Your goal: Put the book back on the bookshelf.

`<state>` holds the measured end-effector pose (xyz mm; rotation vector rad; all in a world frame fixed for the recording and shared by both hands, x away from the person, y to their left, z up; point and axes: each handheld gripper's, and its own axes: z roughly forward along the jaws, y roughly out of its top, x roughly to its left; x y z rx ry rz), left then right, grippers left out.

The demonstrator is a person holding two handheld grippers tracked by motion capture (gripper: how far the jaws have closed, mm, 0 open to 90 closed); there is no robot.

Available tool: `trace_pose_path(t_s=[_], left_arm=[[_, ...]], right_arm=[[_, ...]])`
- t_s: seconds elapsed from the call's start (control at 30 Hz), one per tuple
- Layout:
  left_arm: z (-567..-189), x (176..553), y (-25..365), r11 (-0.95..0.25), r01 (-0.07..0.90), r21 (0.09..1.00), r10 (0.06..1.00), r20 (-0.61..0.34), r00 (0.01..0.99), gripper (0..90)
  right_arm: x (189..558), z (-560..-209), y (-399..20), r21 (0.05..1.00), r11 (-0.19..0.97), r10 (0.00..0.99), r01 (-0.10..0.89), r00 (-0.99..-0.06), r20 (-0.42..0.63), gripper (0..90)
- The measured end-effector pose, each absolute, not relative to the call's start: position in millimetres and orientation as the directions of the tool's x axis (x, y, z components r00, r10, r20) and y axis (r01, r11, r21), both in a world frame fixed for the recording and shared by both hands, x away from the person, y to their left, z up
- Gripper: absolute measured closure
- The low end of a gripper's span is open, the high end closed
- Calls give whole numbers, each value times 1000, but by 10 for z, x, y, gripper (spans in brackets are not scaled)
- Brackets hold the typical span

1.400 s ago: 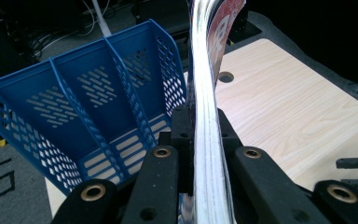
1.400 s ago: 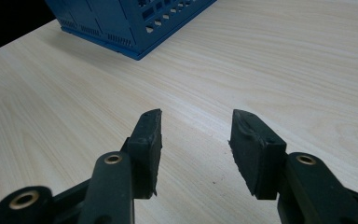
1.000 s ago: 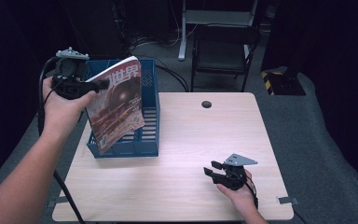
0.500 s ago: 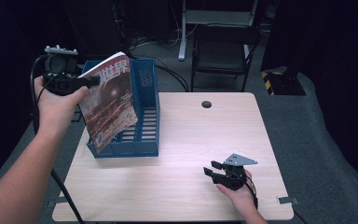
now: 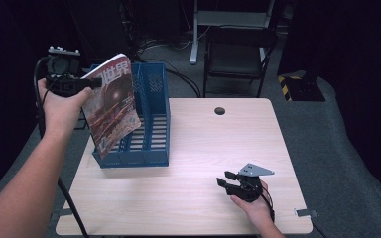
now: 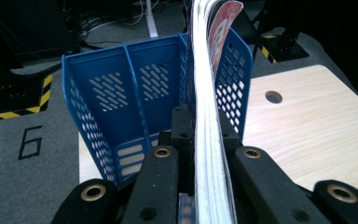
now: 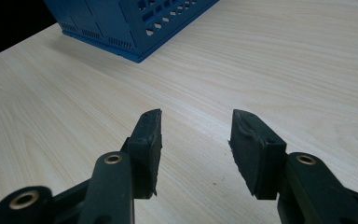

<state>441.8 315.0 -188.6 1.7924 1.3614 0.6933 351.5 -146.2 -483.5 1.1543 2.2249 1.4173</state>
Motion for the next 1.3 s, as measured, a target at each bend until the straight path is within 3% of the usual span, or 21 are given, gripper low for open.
trace_pose_path(t_s=[1.3], left_arm=[[-2073, 4893, 3159, -33, 522, 853, 988, -52, 146, 837]], right_arm=[[3512, -4816, -1505, 854, 191, 733, 483, -649, 204, 535]])
